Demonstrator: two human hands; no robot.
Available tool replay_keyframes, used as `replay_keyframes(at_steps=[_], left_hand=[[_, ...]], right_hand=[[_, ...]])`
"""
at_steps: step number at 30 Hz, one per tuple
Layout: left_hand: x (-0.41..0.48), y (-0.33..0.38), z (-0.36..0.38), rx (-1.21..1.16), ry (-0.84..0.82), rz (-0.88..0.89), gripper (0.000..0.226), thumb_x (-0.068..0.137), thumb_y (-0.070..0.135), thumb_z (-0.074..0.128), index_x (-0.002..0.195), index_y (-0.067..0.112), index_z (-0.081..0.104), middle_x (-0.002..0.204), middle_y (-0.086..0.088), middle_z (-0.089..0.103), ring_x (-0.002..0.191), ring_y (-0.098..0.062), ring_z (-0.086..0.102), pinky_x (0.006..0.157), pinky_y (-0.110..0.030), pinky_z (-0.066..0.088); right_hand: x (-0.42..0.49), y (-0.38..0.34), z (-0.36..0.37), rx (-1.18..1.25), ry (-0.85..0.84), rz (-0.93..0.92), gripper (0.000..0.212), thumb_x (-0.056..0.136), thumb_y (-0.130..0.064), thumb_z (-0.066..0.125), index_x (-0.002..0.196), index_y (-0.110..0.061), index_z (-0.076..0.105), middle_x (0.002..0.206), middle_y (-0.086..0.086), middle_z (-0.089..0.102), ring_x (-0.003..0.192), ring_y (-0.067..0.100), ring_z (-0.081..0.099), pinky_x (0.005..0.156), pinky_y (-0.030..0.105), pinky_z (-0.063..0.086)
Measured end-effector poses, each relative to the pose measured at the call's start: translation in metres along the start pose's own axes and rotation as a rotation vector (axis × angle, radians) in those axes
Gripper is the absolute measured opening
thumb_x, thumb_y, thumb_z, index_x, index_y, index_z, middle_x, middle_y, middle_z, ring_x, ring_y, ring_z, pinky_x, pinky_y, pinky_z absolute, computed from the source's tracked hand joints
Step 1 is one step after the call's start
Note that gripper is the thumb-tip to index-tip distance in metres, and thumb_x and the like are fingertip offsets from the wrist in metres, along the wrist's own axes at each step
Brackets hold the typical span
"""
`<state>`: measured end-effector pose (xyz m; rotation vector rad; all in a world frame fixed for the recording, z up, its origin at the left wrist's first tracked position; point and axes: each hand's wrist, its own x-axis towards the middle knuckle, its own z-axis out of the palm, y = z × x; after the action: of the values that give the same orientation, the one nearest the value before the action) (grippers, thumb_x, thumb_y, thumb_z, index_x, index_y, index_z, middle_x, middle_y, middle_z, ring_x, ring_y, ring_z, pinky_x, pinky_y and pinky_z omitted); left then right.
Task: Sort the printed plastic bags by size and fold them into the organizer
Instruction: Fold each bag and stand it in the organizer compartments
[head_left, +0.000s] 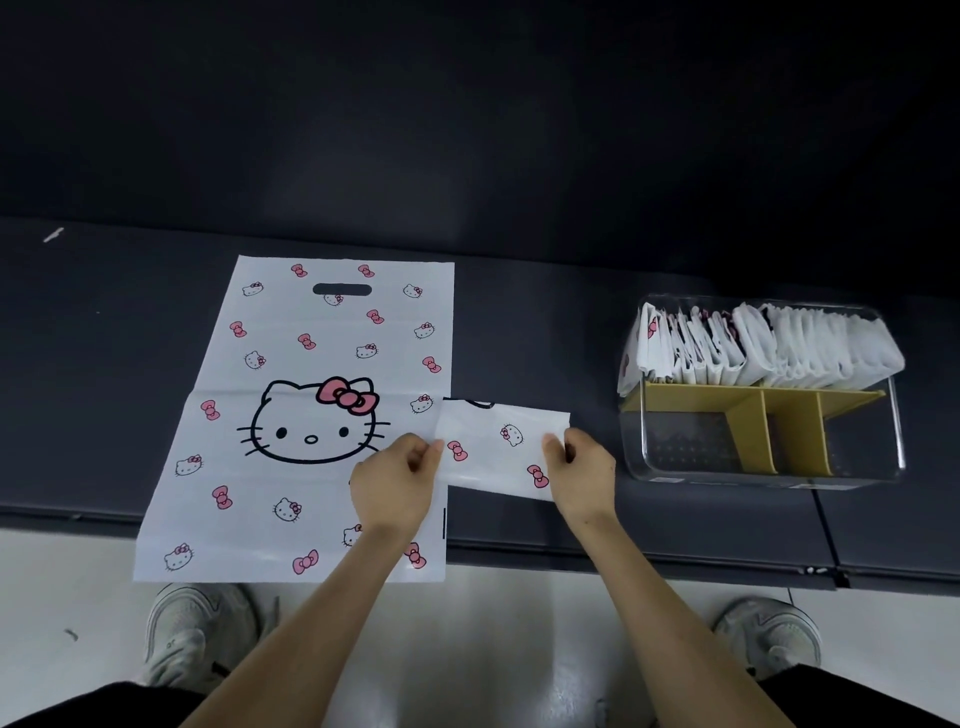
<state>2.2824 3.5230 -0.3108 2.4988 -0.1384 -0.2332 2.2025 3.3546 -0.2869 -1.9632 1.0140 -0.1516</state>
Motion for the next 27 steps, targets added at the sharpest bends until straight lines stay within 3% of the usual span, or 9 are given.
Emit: replay_keyframes(at_steps=[3,9,12,14,16,18,22,25,27], left_hand=[[-0.004,-0.002,0.003,0.029,0.050,0.026,0.028,0.091,0.037,0.059,0.074,0.014,0.060,0.061,0.006,0.061,0.060,-0.021,0.057,0.054,-0.028,0.042],[-0.005,0.003,0.006,0.346,0.199,0.326,0.032,0.070,0.019,0.082,0.066,0.007,0.053,0.038,-0.001,0.038,0.036,-0.018,0.028,0.044,-0.017,0.018],[-0.005,0.005,0.009,0.474,0.276,0.380,0.035,0.065,0.005,0.074,0.097,0.006,0.057,0.075,-0.015,0.059,0.063,-0.030,0.051,0.063,-0.040,0.040],[0.003,0.013,0.012,0.411,0.241,0.521,0.056,0.057,-0.008,0.064,0.111,0.005,0.058,0.106,-0.019,0.061,0.092,-0.036,0.054,0.089,-0.050,0.039],[0.007,0.017,0.022,0.373,0.125,0.672,0.048,0.073,-0.001,0.060,0.121,0.001,0.059,0.126,-0.019,0.058,0.115,-0.039,0.054,0.109,-0.044,0.030],[0.007,0.016,0.029,0.386,-0.020,0.630,0.045,0.095,0.023,0.037,0.132,0.000,0.052,0.139,-0.016,0.050,0.130,-0.034,0.045,0.113,-0.037,0.018],[0.002,0.010,0.038,0.466,-0.108,0.564,0.057,0.099,0.036,0.021,0.142,0.003,0.037,0.149,-0.012,0.036,0.141,-0.026,0.025,0.114,-0.035,0.007],[0.002,0.008,0.040,0.478,-0.082,0.573,0.057,0.099,0.036,0.018,0.144,0.005,0.035,0.151,-0.011,0.034,0.142,-0.027,0.025,0.114,-0.039,0.009],[0.002,0.008,0.041,0.471,-0.090,0.573,0.056,0.099,0.036,0.020,0.144,0.005,0.035,0.151,-0.011,0.034,0.142,-0.027,0.026,0.114,-0.040,0.010]], right_hand=[[-0.001,0.000,-0.001,-0.014,-0.017,0.004,0.045,0.095,-0.013,0.050,0.057,-0.013,0.026,0.053,-0.001,0.030,0.048,0.010,0.025,0.045,0.020,0.023],[0.000,0.000,-0.002,-0.003,-0.024,0.029,0.046,0.095,-0.013,0.051,0.056,-0.013,0.027,0.052,-0.002,0.029,0.049,0.010,0.024,0.044,0.018,0.023],[-0.001,-0.002,-0.002,0.012,-0.028,0.035,0.047,0.094,-0.012,0.051,0.055,-0.013,0.026,0.052,-0.002,0.027,0.049,0.010,0.022,0.042,0.018,0.022],[-0.001,-0.003,-0.002,0.020,-0.023,0.027,0.047,0.094,-0.011,0.052,0.055,-0.013,0.026,0.052,-0.002,0.028,0.048,0.010,0.023,0.042,0.017,0.022],[-0.001,-0.001,-0.002,0.030,-0.018,0.019,0.047,0.094,-0.011,0.052,0.055,-0.014,0.027,0.052,-0.002,0.029,0.047,0.009,0.024,0.041,0.016,0.026],[-0.002,0.000,0.000,0.035,-0.020,0.024,0.046,0.094,-0.011,0.052,0.055,-0.014,0.026,0.052,-0.002,0.029,0.048,0.009,0.024,0.042,0.016,0.025],[0.003,0.006,0.001,0.073,-0.006,0.042,0.044,0.091,-0.011,0.053,0.056,-0.012,0.027,0.052,0.000,0.030,0.051,0.012,0.026,0.044,0.016,0.023],[-0.001,0.003,0.000,0.013,0.040,0.024,0.028,0.089,-0.017,0.056,0.066,-0.005,0.047,0.064,0.006,0.050,0.059,0.020,0.045,0.056,0.028,0.041],[-0.005,0.000,0.001,-0.229,0.258,-0.183,0.018,0.088,-0.024,0.054,0.091,-0.009,0.063,0.089,0.006,0.063,0.075,0.023,0.058,0.069,0.034,0.050]])
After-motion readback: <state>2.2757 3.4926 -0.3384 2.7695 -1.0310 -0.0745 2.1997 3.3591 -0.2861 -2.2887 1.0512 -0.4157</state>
